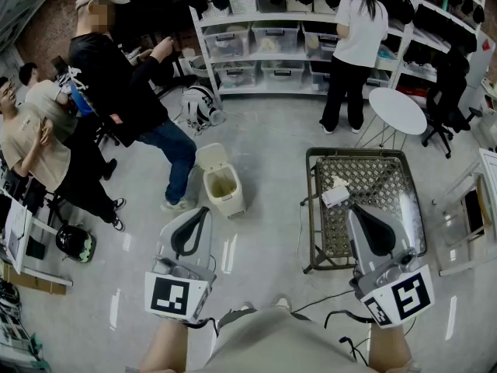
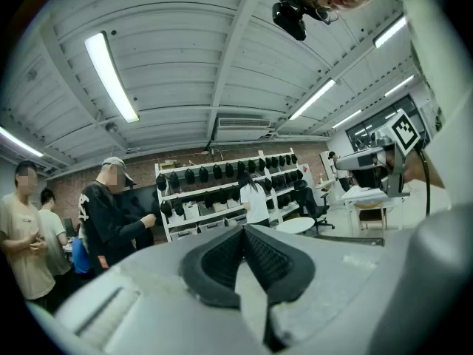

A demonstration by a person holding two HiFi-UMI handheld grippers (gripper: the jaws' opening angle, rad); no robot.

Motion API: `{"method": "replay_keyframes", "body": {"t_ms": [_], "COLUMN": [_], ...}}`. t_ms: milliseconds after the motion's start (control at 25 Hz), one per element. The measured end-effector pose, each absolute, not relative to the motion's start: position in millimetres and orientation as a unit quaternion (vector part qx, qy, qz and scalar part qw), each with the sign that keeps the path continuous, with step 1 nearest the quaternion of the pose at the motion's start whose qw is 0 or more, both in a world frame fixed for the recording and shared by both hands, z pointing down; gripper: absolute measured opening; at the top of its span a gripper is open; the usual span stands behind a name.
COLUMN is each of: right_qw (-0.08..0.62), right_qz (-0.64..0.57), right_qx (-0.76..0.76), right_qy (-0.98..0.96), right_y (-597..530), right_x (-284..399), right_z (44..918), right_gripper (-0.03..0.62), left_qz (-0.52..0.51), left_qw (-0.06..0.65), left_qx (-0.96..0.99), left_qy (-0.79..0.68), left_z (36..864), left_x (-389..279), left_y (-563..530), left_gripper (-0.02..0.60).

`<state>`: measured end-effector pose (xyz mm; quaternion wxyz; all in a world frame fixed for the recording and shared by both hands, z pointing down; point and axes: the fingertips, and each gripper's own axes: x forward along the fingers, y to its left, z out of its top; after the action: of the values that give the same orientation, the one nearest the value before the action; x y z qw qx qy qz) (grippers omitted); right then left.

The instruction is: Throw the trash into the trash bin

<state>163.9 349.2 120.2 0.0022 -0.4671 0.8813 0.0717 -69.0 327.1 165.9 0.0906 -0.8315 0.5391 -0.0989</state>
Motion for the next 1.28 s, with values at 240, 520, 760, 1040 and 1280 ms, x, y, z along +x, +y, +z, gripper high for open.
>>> {"method": "replay_keyframes", "body": {"t_ms": [240,520,760,1040,1280], "right_qw": [0.013,0.023,0.056,0.051,0.043], "right_qz": [0.066,0.064,0.062,0.06,0.057], "right_qx": [-0.473,-0.485,-0.508,-0.507,-0.51], "right_qy": [0.878,0.872,0.857,0.858,0.857], "right_y": [350,346,346,341,331], "right_x": [171,189,209,220,215], "right_z": [125,127,120,124,129], "right_gripper": [0.003,0.003,0.299,0.299,0.299], "left_qz": [-0.103,-0.11,-0.115,-0.121,-0.122], "left_qw": [0.09,0.089,0.096,0.096,0.098], "left_qx": [-0.83,-0.83,-0.833,-0.829,-0.832], "left_qy": [0.54,0.539,0.532,0.537,0.533], "left_z": [171,174,174,174,176], "left_x": [-66,-51,-38,-32,-34], "left_y": [329,325,326,322,311], "left_gripper": [0.003,0.003,0.003,0.003,0.003]}}
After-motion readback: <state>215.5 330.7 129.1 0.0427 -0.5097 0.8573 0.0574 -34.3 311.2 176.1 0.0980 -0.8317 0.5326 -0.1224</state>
